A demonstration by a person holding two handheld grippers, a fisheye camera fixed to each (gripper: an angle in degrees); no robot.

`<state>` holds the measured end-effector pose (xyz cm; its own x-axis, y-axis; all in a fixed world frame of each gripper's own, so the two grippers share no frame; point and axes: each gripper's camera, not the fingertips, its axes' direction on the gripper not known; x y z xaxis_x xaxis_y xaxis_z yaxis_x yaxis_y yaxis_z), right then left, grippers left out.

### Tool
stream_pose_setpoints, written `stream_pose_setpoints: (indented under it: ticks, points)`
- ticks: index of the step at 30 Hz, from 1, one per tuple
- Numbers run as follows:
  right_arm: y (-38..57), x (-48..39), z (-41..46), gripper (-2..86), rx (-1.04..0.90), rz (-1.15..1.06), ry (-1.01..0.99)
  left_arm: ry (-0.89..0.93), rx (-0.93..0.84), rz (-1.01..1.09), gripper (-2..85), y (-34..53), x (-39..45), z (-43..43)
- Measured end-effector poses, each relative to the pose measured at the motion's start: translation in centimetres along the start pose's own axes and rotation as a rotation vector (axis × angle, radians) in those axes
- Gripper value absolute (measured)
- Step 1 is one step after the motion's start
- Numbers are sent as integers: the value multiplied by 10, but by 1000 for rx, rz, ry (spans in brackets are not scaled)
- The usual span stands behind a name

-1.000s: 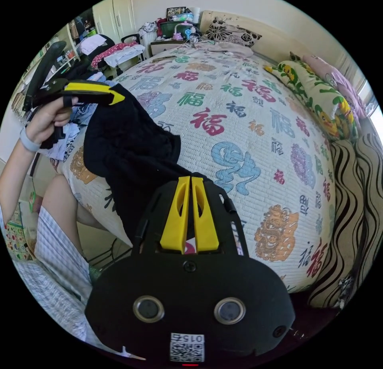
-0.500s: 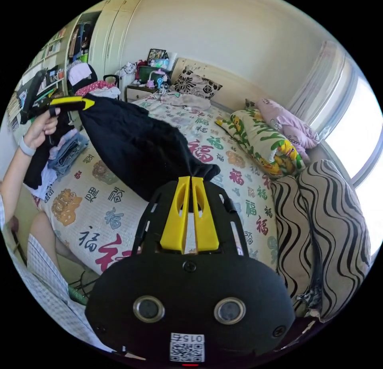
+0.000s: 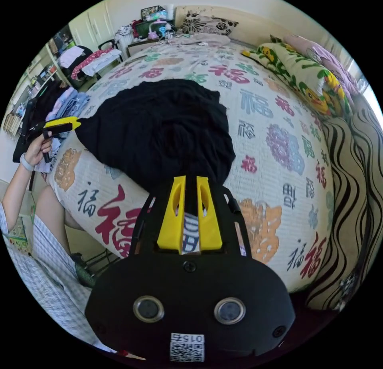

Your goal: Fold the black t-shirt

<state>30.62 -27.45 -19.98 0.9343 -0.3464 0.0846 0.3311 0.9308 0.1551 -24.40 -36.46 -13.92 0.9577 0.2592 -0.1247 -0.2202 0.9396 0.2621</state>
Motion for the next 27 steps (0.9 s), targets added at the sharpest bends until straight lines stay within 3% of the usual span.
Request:
stream_pose_setpoints:
  ticks: [6, 9, 14, 21, 27]
  points:
    - [-30, 24, 52, 76, -131, 29, -12, 71, 0, 6, 109, -63, 13, 54]
    - [-19, 28, 68, 62, -174, 1, 43, 18, -137, 102, 105, -87, 32, 99]
    - [6, 41, 59, 10, -122, 11, -22, 92, -240, 175, 16, -93, 52, 139]
    - [106, 41, 4, -2, 41, 69, -73, 292, -111, 269, 0, -19, 113, 57]
    - [187, 48, 31, 23, -68, 311, -144, 444, -374, 275, 18, 54, 166, 79]
